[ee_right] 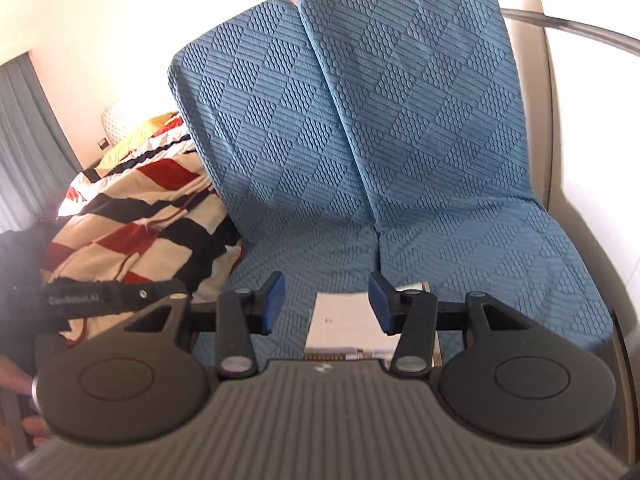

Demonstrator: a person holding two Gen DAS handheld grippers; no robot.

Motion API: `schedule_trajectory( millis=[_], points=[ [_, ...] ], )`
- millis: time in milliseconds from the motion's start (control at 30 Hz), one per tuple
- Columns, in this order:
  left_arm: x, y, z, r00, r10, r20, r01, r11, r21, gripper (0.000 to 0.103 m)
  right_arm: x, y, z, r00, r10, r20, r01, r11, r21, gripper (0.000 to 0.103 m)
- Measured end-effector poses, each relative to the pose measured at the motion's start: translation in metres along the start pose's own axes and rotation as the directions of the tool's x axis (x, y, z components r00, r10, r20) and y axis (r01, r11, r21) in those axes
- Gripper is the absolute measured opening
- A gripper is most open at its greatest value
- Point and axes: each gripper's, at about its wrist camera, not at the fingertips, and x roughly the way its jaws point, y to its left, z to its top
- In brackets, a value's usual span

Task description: Organize objects

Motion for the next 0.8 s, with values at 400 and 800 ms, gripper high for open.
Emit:
schedule_trajectory(
  millis=[400, 800],
  points=[
    [-0.001, -0.007, -0.04, 0.999, 0.015, -0.049, -0.014, 1.0, 0.01, 0.097, -0.002, 0.004, -0.037, 0.994, -0.102, -0.049, 0.1, 0.994, -0.047, 0.06],
    [0.007, 0.003, -0.041, 0.996, 0.058, -0.061, -0.06, 0.998, -0.028, 0.102, 0.011, -0.005, -0.045, 0.984, -0.139, -0.112, 0.136, 0.99, -0.034, 0.089]
  ],
)
